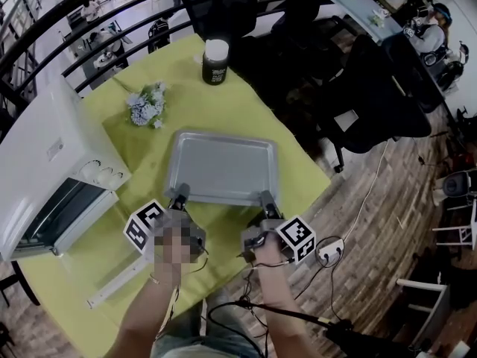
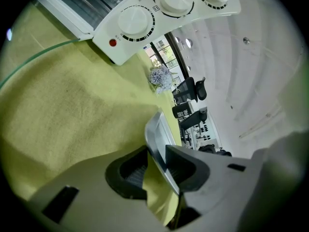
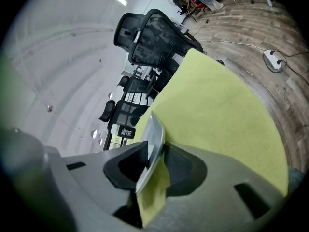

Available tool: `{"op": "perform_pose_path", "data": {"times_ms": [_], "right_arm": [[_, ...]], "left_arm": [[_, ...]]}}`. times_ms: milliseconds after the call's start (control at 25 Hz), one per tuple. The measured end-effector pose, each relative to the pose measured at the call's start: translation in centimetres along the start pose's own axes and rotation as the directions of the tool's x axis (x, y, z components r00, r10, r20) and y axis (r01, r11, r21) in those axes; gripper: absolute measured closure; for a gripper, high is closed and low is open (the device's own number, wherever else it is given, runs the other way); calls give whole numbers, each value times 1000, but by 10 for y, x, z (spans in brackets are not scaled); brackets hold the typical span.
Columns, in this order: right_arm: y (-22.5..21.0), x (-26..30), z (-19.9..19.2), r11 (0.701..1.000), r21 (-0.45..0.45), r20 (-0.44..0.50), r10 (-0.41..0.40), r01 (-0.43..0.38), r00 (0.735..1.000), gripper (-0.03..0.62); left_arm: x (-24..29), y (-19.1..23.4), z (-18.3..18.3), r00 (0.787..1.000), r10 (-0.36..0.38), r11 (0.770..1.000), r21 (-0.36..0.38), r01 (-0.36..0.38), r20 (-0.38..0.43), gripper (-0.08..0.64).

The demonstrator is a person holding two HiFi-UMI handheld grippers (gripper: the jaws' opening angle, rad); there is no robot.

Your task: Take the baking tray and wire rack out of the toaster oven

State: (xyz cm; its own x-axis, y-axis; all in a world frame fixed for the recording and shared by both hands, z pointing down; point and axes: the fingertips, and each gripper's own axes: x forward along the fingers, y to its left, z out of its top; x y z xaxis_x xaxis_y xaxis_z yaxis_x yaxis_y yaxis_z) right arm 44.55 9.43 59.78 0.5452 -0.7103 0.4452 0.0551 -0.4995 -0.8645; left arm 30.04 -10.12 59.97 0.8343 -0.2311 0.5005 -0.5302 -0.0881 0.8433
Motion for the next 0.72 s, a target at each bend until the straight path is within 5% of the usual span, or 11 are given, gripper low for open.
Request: {"op": "perform_pose_path", "data": {"times_ms": [240, 400, 720], "right_arm": [[0, 1, 2, 998, -60, -14, -24, 23, 1000, 478], [0, -1, 5, 998, -48, -19, -36, 35, 999, 366], [-7, -12, 6, 996, -48, -9, -75, 74, 997, 310]], "left_arm": [[1, 4, -2, 999, 47, 999, 24, -47, -20, 448], [-1, 4, -5, 997, 59, 998, 19, -59, -39, 405], [-8, 5, -18, 995, 68, 996, -59, -73, -77, 336]]}}
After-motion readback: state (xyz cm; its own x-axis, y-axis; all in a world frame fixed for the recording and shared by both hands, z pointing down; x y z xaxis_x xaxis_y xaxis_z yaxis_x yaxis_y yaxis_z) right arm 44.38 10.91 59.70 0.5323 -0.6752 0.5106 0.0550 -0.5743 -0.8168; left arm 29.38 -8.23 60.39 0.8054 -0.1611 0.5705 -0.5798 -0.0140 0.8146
